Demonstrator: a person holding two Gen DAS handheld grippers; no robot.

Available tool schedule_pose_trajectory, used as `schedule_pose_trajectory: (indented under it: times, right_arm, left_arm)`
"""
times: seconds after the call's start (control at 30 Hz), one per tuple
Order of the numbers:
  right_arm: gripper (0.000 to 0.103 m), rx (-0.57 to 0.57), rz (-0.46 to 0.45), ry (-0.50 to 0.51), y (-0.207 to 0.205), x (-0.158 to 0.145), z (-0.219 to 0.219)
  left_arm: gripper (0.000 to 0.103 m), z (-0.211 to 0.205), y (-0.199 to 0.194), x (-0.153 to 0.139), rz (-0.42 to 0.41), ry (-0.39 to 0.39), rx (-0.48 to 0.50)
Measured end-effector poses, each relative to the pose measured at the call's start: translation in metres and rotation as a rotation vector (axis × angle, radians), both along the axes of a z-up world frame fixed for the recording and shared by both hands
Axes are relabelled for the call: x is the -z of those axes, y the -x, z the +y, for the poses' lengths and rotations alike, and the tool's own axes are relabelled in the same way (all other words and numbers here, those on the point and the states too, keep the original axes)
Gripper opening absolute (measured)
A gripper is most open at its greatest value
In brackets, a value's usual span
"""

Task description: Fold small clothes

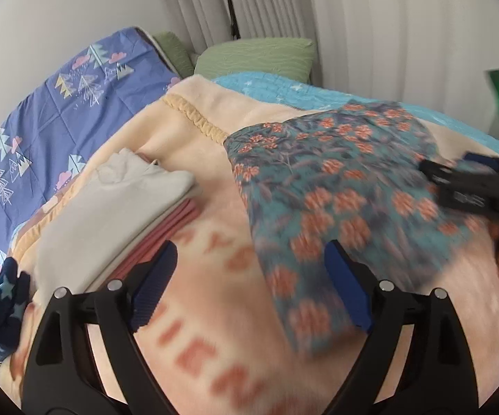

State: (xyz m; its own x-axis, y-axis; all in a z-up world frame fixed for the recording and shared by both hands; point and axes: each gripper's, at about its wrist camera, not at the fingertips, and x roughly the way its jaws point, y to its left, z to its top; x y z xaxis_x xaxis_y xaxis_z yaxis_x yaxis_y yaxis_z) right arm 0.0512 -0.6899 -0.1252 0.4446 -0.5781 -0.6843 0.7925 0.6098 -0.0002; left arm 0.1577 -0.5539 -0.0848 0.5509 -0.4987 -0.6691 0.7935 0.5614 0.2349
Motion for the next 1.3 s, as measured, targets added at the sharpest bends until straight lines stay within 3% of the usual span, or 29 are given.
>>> schedule_pose_trajectory:
  times: [0.07, 0.13, 0.3, 0.43, 0.57, 0.7, 0.87, 1.07, 1.3]
  right_arm:
    - [0.095, 0.049, 0.043, 0.12, 0.006, -0.013, 0.024]
    - [0.095, 0.053, 0.029, 0.174, 0.02, -0.027, 0.047]
    - [0.095, -0.072, -0.134, 0.188, 0.072, -0.071, 0.117]
    - [0.096, -0.084, -0.135, 0.218, 0.121, -0.091, 0.177]
    - [0.099, -0.097, -0.183, 0.176, 0.156, -0.087, 0.212]
    - [0.099, -0.118, -0.139, 0.195, 0.163, -0.093, 0.231]
    - [0.101, -0.115, -0.199, 0.193, 0.172, -0.11, 0.253]
    - [0.101, -0.156, -0.204, 0.21, 0.17, -0.118, 0.277]
    - [0.101, -0.208, -0.188, 0.198, 0.157, -0.116, 0.305]
  left_arm:
    - [0.091, 0.021, 0.015, -0.01, -0.014, 0.033, 0.014]
    - [0.093, 0.045, 0.028, -0.021, -0.016, 0.078, 0.025]
    - [0.1, 0.094, 0.058, -0.049, -0.042, 0.183, 0.023]
    - [0.101, 0.134, 0.086, -0.067, -0.089, 0.231, -0.012]
    - [0.101, 0.165, 0.108, -0.074, -0.063, 0.266, -0.03]
    - [0.101, 0.182, 0.13, -0.077, -0.075, 0.261, -0.029]
    - [0.101, 0.208, 0.151, -0.082, -0.044, 0.305, -0.034]
    - [0.101, 0.252, 0.158, -0.091, -0.049, 0.361, -0.117]
    - [0.101, 0.289, 0.162, -0.094, -0.085, 0.336, -0.189]
